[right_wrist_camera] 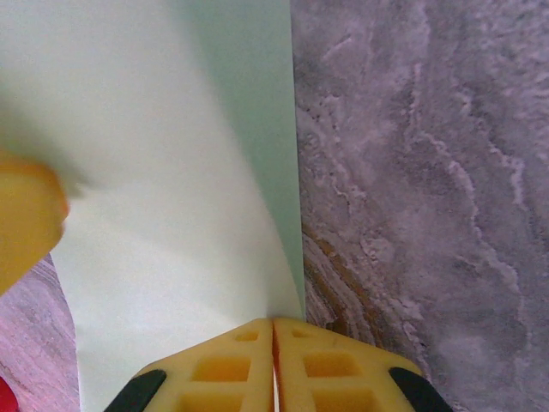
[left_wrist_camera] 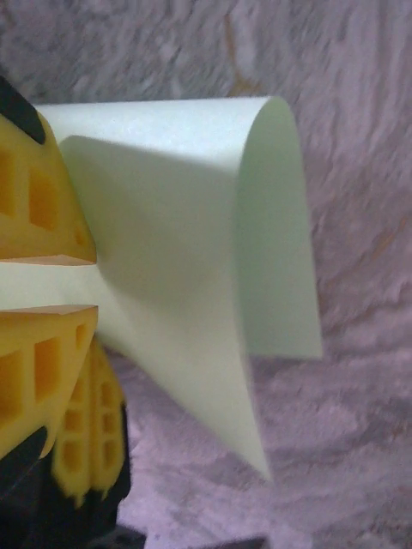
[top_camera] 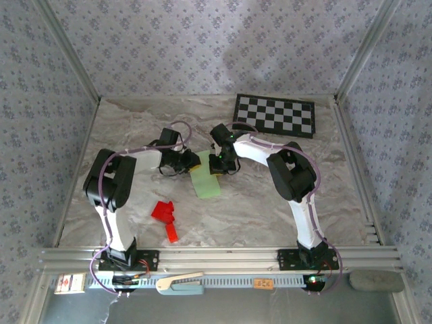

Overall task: Fold a paper plane with a square sheet of paper (pick it up from the middle)
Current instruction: First fold the square sheet of paper in half at the center of the table.

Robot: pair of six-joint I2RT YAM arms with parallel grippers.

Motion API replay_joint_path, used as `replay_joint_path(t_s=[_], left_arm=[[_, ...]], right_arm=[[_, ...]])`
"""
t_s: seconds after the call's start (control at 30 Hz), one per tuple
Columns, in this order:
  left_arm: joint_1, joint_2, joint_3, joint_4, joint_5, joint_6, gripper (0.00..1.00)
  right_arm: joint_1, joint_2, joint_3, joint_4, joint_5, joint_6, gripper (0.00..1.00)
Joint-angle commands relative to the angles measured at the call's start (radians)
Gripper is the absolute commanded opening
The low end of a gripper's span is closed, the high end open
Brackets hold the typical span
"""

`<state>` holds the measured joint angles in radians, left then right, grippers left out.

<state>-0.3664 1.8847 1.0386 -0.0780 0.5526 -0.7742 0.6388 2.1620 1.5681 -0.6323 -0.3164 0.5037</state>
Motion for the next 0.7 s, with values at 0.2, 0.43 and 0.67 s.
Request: replay_joint_path(t_s=[0.2, 0.43, 0.67], left_arm=[[0.091, 0.048, 0.011, -0.056, -0.088, 0.061, 0.19], [0.124, -0.027, 0.040, -0.106, -0.059, 0.109, 0.19], [0.106, -0.103, -0.028, 0.083, 0.062, 0.027, 0.20]], right_arm=[[0.002, 0.116, -0.069, -0.148, 0.166, -0.017, 0.10], [0.003, 0.117, -0.070, -0.150, 0.173, -0.016, 0.10], [0.004, 0.119, -0.070, -0.146, 0.173, -0.011, 0.10]])
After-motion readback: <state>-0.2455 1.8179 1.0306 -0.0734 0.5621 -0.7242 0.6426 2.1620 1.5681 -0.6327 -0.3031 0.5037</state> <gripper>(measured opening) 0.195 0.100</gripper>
